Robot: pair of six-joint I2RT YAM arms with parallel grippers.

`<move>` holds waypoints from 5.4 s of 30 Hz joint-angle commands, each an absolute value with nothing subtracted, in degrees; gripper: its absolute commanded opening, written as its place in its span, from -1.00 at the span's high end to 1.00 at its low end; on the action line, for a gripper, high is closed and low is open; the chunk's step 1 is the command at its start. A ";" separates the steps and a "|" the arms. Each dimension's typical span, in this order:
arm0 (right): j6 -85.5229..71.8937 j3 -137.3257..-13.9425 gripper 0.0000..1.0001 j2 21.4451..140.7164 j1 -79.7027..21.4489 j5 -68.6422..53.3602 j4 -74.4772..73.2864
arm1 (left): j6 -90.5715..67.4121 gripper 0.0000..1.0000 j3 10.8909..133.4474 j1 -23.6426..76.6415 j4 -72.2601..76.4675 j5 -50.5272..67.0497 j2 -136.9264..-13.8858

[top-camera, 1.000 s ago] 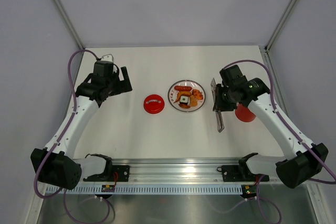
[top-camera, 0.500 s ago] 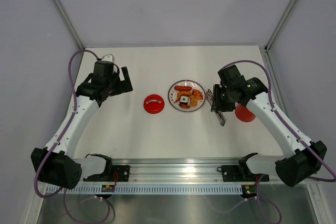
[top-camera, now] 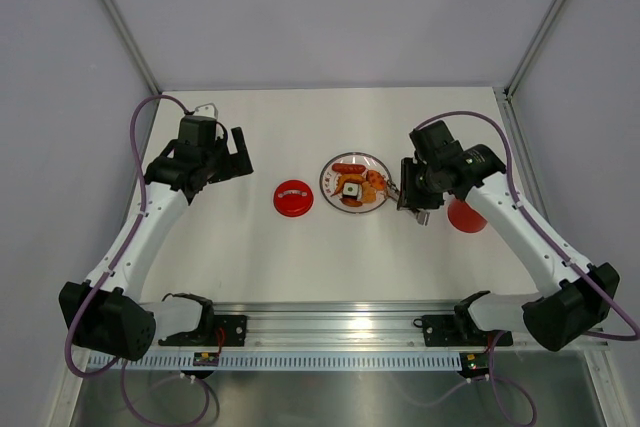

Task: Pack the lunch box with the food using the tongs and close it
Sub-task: Pick up the clamp at the center of the board, then pick up the fake food from the plate, then place the fake food in the packing box.

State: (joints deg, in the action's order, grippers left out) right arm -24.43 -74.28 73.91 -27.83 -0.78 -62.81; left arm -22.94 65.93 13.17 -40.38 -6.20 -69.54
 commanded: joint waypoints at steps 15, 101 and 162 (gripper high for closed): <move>-24.96 -77.34 0.08 78.22 -31.20 -1.76 -57.48 | -23.03 -0.98 67.67 13.27 -39.37 -6.94 -69.69; -25.66 -74.44 0.08 86.66 -34.98 3.95 -54.58 | -22.76 -0.98 66.53 13.36 -39.20 -7.29 -69.26; -27.51 -79.45 1.00 81.39 -35.60 5.80 -57.39 | -22.06 -0.98 70.05 23.55 -39.46 -2.81 -75.59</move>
State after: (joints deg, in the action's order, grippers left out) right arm -26.83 -78.00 81.65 -34.89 4.05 -58.57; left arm -22.87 67.18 23.31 -40.62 -3.62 -75.16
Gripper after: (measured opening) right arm 0.424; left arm 0.987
